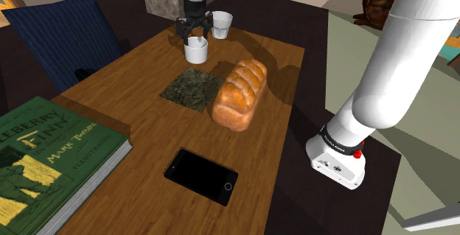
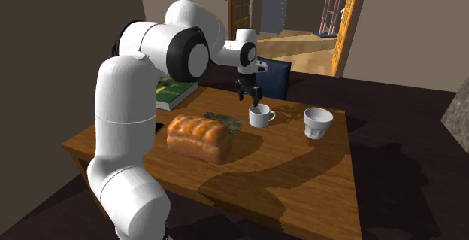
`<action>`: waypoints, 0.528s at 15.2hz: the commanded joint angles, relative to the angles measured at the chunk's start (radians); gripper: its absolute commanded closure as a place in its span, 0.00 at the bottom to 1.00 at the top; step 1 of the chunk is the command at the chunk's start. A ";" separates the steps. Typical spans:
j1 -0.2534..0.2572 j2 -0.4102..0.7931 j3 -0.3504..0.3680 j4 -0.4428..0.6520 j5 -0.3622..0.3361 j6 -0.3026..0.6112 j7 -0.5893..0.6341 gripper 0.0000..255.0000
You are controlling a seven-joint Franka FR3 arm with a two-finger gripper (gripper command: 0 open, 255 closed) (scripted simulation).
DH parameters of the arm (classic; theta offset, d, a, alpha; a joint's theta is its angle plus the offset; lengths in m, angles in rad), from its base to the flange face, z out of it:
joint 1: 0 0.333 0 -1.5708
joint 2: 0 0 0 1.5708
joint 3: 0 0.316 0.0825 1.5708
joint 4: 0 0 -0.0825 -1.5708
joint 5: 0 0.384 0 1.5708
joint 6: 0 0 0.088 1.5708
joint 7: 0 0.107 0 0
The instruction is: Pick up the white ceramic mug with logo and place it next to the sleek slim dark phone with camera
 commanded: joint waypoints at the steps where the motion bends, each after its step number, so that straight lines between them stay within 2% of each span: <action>1: 0.013 0.088 -0.005 0.094 -0.025 -0.010 0.018 0.00; 4: 0.034 0.197 -0.015 0.213 -0.050 -0.025 0.036 0.00; 8: 0.034 0.219 -0.020 0.191 -0.057 0.018 0.041 0.00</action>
